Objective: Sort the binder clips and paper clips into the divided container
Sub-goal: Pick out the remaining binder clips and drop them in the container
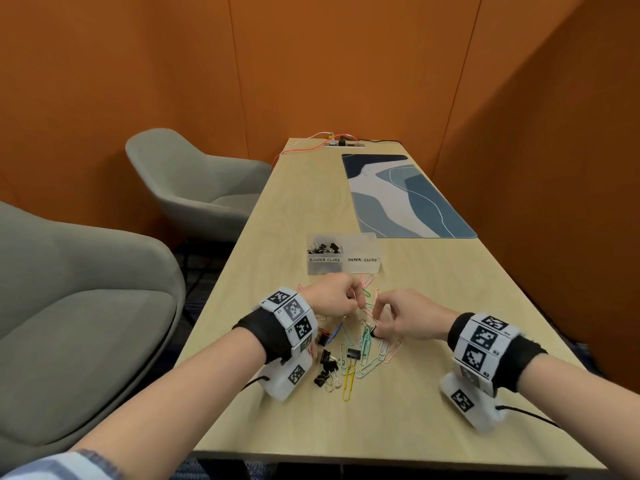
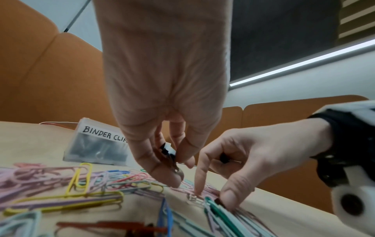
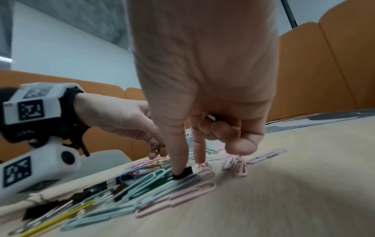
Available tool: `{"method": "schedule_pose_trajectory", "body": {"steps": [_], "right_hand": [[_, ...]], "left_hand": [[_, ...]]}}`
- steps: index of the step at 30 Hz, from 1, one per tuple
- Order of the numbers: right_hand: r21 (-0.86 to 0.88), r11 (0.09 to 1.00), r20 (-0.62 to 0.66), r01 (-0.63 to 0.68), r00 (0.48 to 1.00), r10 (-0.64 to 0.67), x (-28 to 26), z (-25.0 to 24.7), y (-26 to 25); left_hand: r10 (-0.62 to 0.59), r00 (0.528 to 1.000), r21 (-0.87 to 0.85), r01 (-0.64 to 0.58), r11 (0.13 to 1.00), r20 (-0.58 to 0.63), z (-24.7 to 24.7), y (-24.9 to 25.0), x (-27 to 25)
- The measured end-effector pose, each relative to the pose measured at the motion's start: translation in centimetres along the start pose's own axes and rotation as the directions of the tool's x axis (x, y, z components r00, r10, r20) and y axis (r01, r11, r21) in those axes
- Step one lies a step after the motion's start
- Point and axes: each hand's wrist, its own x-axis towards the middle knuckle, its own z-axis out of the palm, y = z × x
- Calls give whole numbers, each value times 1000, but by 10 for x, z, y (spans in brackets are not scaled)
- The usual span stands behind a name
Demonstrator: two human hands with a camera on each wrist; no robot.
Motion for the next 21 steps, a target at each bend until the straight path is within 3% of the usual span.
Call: {"method": "schedule_pose_trajectory", "body": {"steps": [4,7,14,21], "right_hand": [[-51,995,-19,88,996,-89,3,4,-5],[-85,987,-55,134,989,-139,2,5,-6],[-56,996,-70,74,994,-78,3,16,-9],[-131,988,-42,85,995,-91,4,14,-20]], "left_hand": [[-34,999,-52,35,998,26,-5,3,-6],[-45,999,2,45,999,19,-12,1,-14],[-92,996,155,94,983,-17,-18,-16,-35],[-190,964,327,122,937,185,-12,-18,-49]]}}
